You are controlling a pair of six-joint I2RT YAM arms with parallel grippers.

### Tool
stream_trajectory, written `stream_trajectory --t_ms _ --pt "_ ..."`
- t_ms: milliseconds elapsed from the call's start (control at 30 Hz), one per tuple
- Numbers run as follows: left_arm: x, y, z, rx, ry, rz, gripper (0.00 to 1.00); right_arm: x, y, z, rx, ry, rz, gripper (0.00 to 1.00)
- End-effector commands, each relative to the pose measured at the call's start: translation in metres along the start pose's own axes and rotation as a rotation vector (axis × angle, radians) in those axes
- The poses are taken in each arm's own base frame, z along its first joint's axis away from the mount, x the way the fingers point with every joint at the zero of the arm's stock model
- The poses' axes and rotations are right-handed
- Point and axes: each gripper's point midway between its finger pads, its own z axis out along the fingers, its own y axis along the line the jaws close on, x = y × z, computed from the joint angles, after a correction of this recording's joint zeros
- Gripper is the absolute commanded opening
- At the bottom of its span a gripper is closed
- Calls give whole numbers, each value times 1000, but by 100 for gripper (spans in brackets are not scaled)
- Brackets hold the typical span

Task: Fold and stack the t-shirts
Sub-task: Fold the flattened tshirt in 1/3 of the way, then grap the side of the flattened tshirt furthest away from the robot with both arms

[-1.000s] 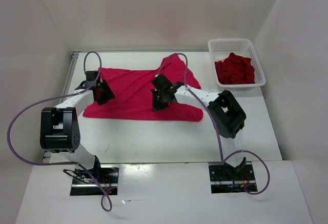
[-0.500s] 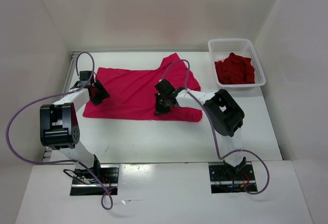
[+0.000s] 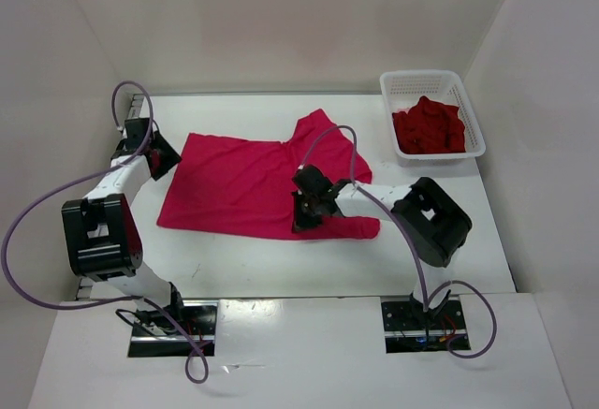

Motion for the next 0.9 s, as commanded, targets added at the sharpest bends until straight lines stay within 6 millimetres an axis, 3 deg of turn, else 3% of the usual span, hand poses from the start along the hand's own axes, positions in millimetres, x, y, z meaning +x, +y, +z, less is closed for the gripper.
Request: stream_trajectory --t_ms 0,67,167,200,300,433,500,533,600,733,867 --pt "-24 -11 -7 21 -69 -6 57 43 -34 -17 125 131 -20 4" --pt "-28 -15 -7 34 -88 -17 57 45 -35 -22 127 133 -29 4" --pt "-33 -23 8 47 -75 -16 58 33 -24 -32 105 110 -55 15" --pt "-37 -25 13 51 -81 -16 58 21 -12 -40 84 84 -59 25" --pt "-48 -35 28 61 -79 -16 58 -5 16 -61 19 20 -94 38" --pt "-60 -43 42 68 -90 -16 58 -38 18 -80 -29 -47 -69 35" --pt "-56 -46 59 80 -65 -5 59 -61 14 -86 -46 -81 -43 24" --pt "-56 -53 69 86 -58 14 61 -71 15 -90 -51 -102 -36 12" --pt "-55 -61 78 92 -51 36 61 -89 16 -91 -53 -130 -47 5" --pt "-54 -69 104 72 -52 71 62 -109 19 -94 -61 -156 -45 3" --pt "-49 -75 120 45 -28 133 56 -125 17 -90 -62 -167 -27 7"
